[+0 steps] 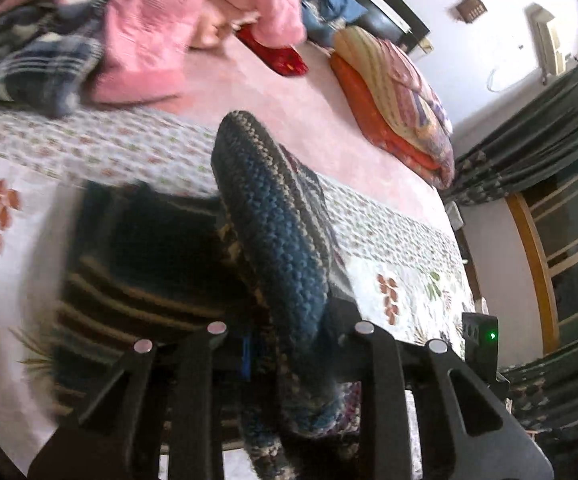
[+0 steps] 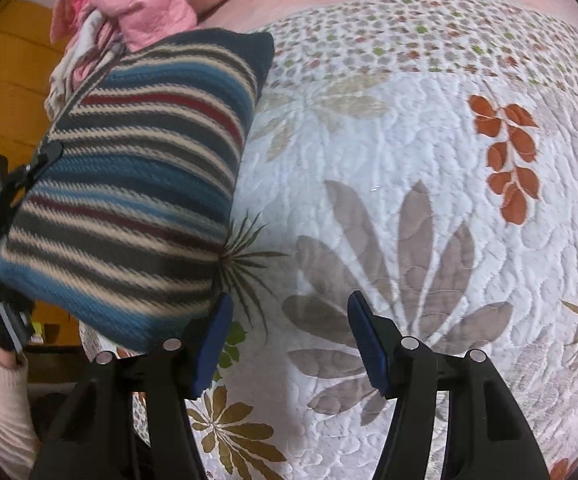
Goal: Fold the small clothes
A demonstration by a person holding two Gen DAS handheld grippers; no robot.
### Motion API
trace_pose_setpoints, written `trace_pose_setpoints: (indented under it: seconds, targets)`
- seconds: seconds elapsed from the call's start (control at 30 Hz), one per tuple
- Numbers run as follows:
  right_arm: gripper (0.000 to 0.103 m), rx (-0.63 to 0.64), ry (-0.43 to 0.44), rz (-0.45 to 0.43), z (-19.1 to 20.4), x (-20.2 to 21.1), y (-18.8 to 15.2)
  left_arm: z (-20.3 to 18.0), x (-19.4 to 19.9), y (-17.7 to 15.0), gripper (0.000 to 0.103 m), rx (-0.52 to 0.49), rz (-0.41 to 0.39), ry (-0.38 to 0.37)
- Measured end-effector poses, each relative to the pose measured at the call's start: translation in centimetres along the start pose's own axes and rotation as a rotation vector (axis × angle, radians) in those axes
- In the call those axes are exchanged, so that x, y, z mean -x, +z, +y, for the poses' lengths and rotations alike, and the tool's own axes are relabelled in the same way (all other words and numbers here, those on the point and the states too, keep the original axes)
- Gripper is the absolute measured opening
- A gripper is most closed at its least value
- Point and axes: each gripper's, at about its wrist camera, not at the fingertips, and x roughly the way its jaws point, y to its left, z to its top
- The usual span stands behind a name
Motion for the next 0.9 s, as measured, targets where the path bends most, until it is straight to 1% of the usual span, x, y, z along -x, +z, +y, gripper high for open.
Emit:
trace_pose_setpoints:
  seconds: [0.1,0.2,0.33,0.43,0.47,0.53,0.6,0.67,0.77,0.83,0.87,0.9]
  targets:
    - [0.061,0.029,0.001,0.007,1.3,-0.5,-0.2,3.1,1.9,0.3,0.024,0.03,-0.017,0.018]
    - [0.061,0.056,0.006,0.016,2.4,-0.9,-0.6,5.9,2.8,0.2,0.024,0.045,-0.02,0.037]
    - [0.061,0.102,0.01,0.038,4.2,-1.9,-1.2,8.9,2.3,-0.6,0.024,0.067,0.004,0.033]
    - [0.061,0.13,0.004,0.056,5.0,-2.7,-1.7,10.8,1.2,-1.7,0.024,0.082,0.027,0.004]
    - [0.061,0.139,0.0,0.062,5.3,-2.9,-1.9,11.1,0.8,-2.0,0.025,0.081,0.036,0.001]
    - [0.061,0.156,-0.01,0.073,5.7,-3.3,-2.2,11.5,-0.3,-2.1,0.025,0.063,0.068,0.019]
    - [0.061,0.165,-0.019,0.081,5.9,-3.7,-2.4,11.8,-0.7,-2.1,0.026,0.052,0.076,0.024]
    - [0.061,0.168,-0.028,0.089,6.0,-4.2,-2.5,12.6,-0.9,-2.3,0.027,0.076,0.084,0.016]
    - [0.061,0.159,-0.031,0.089,6.1,-4.5,-2.5,13.3,-1.2,-2.7,0.034,0.112,0.113,0.015]
    - [0.061,0.151,-0.023,0.085,6.3,-4.5,-2.4,13.6,-0.6,-2.9,0.038,0.155,0.145,0.021]
    - [0.061,0.149,-0.018,0.081,6.5,-4.4,-2.3,13.6,0.0,-3.0,0.041,0.167,0.15,0.032]
    - [0.061,0.146,-0.01,0.074,6.7,-4.3,-2.2,13.5,1.0,-3.0,0.041,0.181,0.146,0.04]
